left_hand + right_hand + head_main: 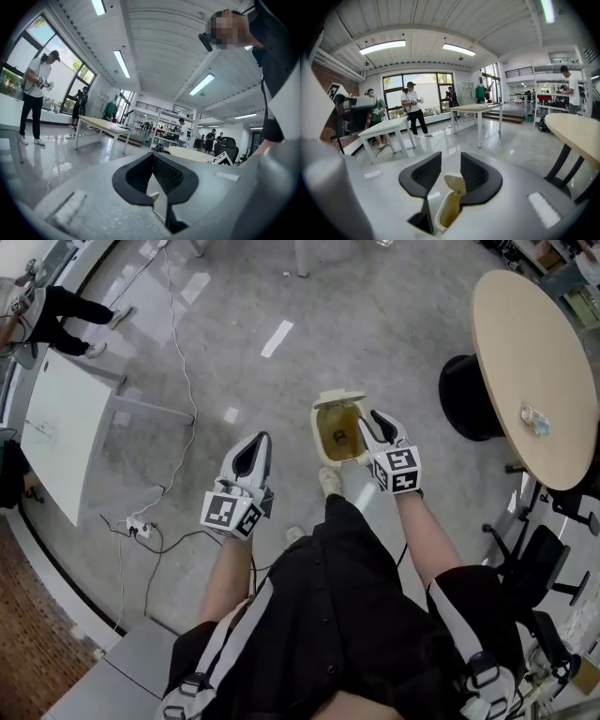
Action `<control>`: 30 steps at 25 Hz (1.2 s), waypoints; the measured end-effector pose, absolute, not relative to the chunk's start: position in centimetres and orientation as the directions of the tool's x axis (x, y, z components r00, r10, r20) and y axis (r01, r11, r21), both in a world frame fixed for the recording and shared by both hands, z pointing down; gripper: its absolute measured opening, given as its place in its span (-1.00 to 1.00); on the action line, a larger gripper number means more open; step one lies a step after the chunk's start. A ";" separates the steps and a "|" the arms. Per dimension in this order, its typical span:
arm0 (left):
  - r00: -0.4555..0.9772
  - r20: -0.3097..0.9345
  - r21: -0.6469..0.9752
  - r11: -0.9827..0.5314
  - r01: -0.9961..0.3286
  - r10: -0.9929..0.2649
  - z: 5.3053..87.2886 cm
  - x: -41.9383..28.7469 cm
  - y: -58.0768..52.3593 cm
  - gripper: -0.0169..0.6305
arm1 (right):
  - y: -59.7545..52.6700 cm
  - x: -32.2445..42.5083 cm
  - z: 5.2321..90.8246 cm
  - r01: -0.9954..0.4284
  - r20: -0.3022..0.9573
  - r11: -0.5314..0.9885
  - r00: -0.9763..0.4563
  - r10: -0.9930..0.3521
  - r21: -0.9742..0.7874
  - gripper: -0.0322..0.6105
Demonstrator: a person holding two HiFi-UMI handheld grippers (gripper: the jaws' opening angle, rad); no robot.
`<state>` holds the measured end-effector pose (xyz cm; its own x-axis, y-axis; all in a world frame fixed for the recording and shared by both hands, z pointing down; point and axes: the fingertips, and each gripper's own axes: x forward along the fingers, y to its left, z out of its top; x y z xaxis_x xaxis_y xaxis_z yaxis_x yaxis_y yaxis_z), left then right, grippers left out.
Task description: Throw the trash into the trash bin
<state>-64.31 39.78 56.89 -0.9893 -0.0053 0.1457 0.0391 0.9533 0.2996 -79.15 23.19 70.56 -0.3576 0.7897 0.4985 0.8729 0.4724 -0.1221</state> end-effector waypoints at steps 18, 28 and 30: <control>-0.991 -0.066 0.211 0.973 0.097 0.113 48.4 -46.4 43.4 -0.95 | 22.6 -66.3 57.2 0.827 0.183 0.550 -0.527 0.830 -0.117 -0.69; -0.995 -0.082 0.223 0.974 0.040 0.060 48.0 -44.2 40.7 -0.95 | 16.2 -62.4 54.0 0.791 0.140 0.606 -0.593 0.793 -0.079 -0.84; -0.995 -0.082 0.217 0.975 0.036 0.055 48.1 -44.3 39.7 -0.95 | 14.9 -62.0 53.7 0.791 0.132 0.607 -0.595 0.793 -0.078 -0.87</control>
